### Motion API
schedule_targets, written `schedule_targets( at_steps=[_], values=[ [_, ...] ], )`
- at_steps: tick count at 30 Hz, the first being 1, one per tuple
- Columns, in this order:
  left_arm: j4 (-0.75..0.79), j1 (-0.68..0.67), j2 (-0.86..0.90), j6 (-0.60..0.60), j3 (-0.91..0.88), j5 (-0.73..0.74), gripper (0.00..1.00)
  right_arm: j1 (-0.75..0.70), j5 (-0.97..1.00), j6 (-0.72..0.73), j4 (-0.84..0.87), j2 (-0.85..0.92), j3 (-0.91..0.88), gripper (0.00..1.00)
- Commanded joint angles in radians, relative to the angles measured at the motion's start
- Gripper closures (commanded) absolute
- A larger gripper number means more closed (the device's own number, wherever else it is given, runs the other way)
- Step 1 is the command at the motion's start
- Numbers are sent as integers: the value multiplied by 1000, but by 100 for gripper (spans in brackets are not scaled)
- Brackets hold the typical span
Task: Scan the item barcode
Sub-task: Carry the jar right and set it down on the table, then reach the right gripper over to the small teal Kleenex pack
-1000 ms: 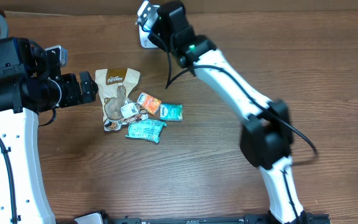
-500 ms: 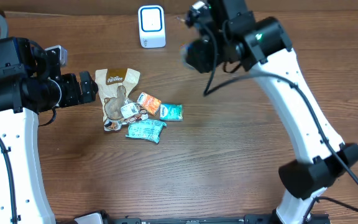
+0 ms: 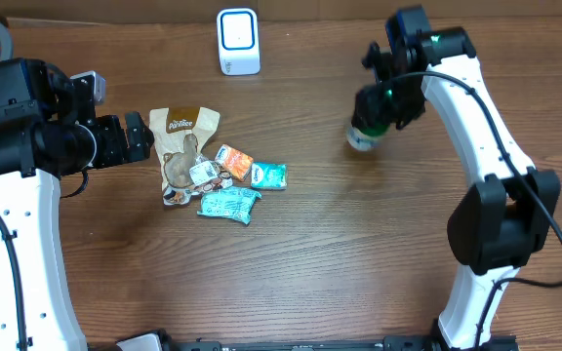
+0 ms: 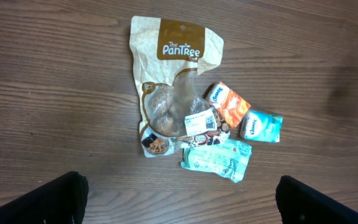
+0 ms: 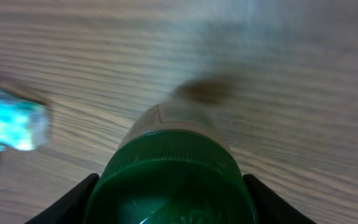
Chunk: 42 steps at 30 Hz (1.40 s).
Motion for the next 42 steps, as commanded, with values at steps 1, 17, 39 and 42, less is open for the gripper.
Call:
schedule_targets(
  at_steps=[1, 17, 39, 42],
  values=[
    [1, -6, 0, -7, 4, 15, 0, -21, -21, 14, 49, 5, -77, 47],
    [1, -6, 0, -7, 4, 15, 0, -32, 62, 13, 130, 5, -134, 28],
    [1, -6, 0, -7, 4, 15, 0, -19, 85, 88, -158, 5, 282, 0],
    [1, -6, 0, -7, 4, 15, 0, -6, -34, 127, -210, 5, 357, 0]
  ],
)
